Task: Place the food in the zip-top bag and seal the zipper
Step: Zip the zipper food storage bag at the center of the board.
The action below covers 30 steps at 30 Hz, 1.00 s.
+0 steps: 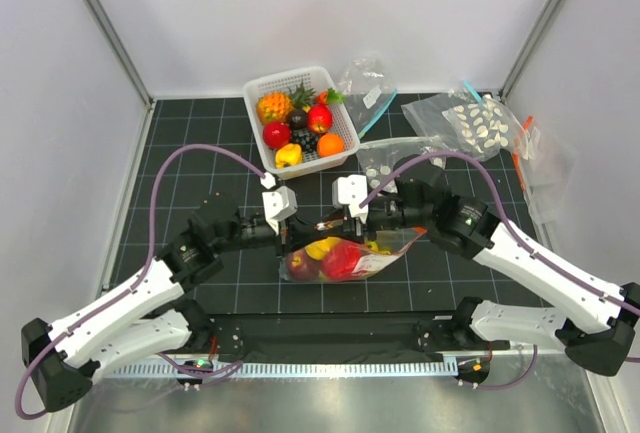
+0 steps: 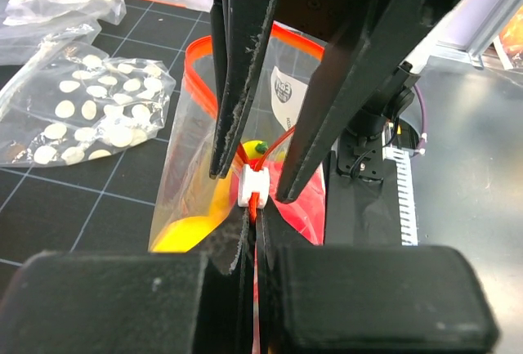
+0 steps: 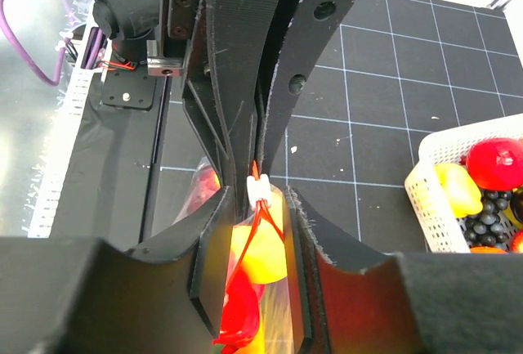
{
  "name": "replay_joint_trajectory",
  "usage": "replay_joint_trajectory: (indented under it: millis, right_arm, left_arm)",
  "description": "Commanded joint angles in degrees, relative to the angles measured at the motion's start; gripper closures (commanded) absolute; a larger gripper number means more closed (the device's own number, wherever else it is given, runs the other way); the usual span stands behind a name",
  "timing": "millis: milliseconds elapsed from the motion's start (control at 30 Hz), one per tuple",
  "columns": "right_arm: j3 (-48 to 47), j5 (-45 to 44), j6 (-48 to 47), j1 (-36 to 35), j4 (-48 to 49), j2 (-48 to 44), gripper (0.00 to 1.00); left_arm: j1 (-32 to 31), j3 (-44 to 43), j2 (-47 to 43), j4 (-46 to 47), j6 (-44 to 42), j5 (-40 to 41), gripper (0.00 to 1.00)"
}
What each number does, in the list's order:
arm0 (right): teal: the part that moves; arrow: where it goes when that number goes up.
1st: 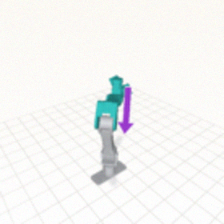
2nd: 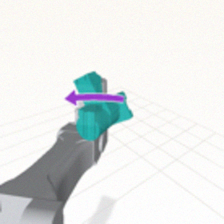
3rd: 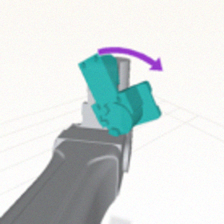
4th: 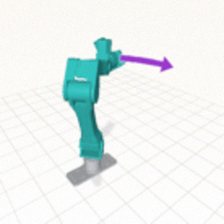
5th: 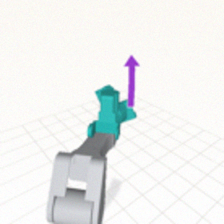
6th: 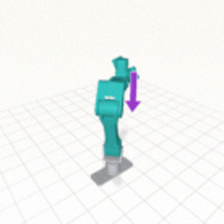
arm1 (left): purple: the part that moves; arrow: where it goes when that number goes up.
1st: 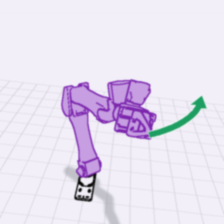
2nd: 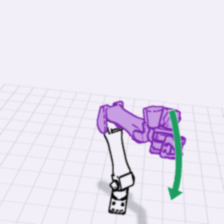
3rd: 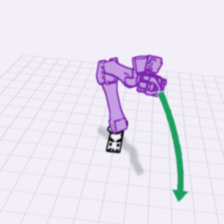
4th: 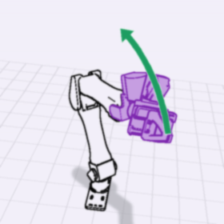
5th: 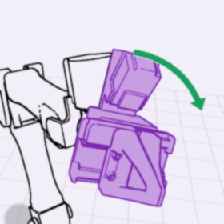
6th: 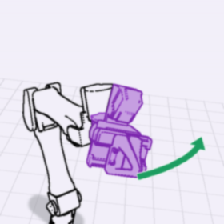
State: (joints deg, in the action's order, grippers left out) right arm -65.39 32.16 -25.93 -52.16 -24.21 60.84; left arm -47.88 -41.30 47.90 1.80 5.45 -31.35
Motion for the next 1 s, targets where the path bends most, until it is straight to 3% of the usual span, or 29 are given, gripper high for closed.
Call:
replay_joint_trajectory:
  millis: [0,133,267,633,967]
  right_arm:
    - [-2.64,0.62,0.53,-0.31,1.79,0.77,0.65]
    - [-2.82,0.45,0.97,-0.4,2.06,1.21,0.76]
    - [-2.29,-1.39,1.06,-0.48,2.15,0.51,0.98]
    - [-0.1,-8.69,3.78,-0.4,1.97,-2.48,0.99]
    - [5.96,-17.11,9.75,-0.31,2.58,-7.91,0.99]
  left_arm:
    - [0.07,-3.09,-0.26,1.27,-1.06,-0.47,1.0]
    - [0.06,-3.26,-0.53,0.84,-1.15,-0.11,1.0]
    - [0.07,-2.48,-1.66,0.57,-1.24,2.69,1.0]
    - [0.15,2.18,-9.57,2.59,2.19,20.09,1.0]
    - [0.94,-1.32,-9.05,-1.61,6.5,34.85,1.0]
